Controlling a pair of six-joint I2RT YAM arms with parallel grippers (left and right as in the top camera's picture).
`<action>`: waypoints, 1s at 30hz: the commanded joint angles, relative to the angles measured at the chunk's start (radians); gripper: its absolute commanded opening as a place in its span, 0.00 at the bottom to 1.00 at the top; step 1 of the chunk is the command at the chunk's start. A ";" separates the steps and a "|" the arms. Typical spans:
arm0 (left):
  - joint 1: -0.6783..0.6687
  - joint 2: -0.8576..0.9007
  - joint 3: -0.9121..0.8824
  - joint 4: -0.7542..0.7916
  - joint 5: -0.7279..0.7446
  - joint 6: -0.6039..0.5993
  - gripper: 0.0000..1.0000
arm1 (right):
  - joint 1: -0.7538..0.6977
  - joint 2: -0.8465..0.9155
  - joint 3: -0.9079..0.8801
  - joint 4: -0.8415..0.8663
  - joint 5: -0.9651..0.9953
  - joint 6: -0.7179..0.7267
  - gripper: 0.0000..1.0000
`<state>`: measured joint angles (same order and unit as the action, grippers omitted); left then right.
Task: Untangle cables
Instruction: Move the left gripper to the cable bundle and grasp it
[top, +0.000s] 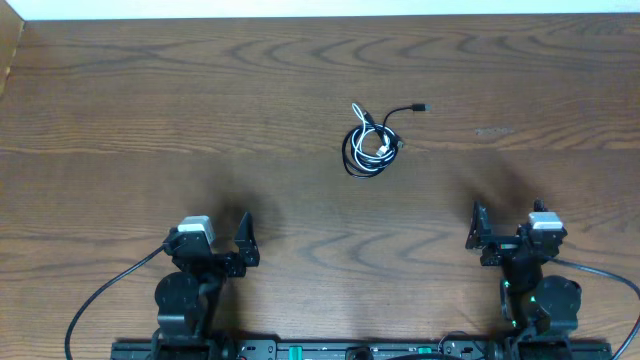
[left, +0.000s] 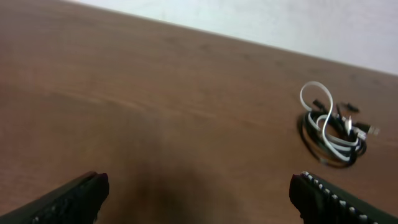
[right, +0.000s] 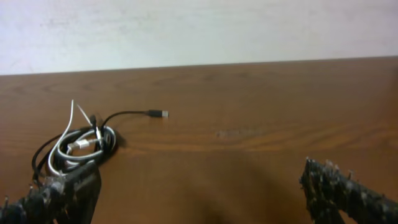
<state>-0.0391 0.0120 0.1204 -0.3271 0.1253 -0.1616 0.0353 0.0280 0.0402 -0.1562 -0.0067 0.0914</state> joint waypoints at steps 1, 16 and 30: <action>0.005 0.021 0.042 -0.054 0.005 -0.016 0.98 | 0.005 0.035 0.053 -0.089 -0.008 0.013 0.99; 0.005 0.598 0.338 -0.153 0.044 -0.016 0.98 | 0.005 0.460 0.232 -0.155 -0.007 0.012 0.99; 0.003 1.219 0.868 -0.655 0.074 0.017 0.98 | 0.005 0.978 0.652 -0.495 -0.012 -0.159 0.99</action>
<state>-0.0395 1.2041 0.9367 -0.9215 0.1898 -0.1558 0.0360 0.9668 0.6327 -0.6388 -0.0086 0.0086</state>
